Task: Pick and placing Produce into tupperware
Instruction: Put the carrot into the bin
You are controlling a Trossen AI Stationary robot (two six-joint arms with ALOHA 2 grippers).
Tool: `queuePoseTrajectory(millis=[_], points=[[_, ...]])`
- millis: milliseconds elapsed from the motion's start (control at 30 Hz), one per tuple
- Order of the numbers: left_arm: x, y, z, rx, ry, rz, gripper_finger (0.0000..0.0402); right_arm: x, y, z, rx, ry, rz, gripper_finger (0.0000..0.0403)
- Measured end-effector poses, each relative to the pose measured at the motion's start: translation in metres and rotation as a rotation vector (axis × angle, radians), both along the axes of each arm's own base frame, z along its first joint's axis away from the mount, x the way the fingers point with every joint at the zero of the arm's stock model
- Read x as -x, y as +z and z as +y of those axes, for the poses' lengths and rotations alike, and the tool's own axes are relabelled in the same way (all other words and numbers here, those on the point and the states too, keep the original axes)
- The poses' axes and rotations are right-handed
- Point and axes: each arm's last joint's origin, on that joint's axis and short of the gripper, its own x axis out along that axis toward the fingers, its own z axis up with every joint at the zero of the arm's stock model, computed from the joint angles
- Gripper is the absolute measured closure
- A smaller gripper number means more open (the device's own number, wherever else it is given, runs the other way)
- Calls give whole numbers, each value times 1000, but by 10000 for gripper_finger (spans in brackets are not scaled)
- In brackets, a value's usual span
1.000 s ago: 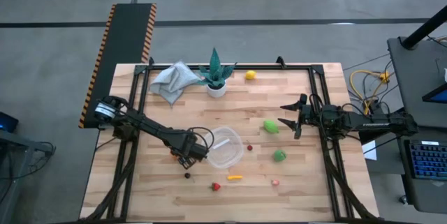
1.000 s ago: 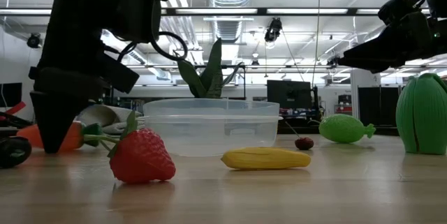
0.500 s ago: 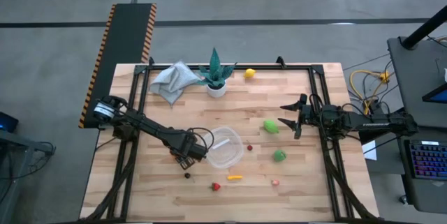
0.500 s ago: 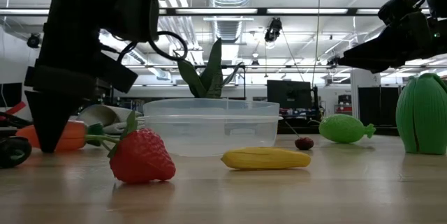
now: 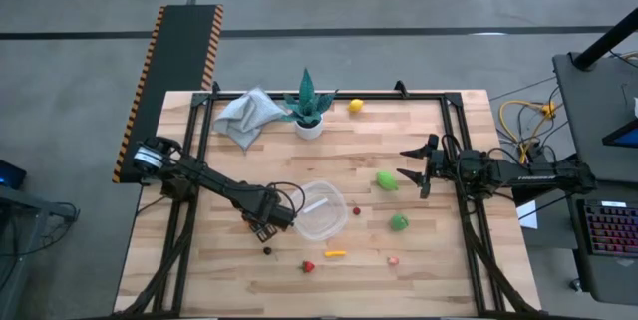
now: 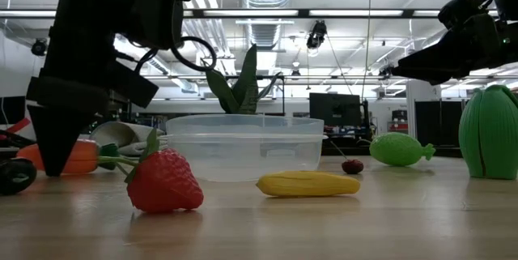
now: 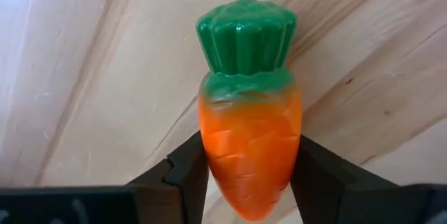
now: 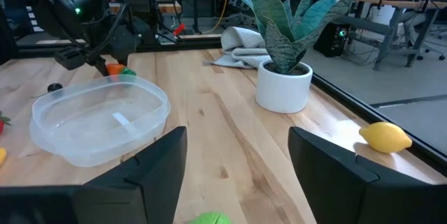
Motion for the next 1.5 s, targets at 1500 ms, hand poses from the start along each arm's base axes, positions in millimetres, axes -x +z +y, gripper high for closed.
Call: queuePoseTrajectory(millis=[1500], points=[[-86,79,11,-228,-349,-650,253,0,0,0,1,0,-1,160]])
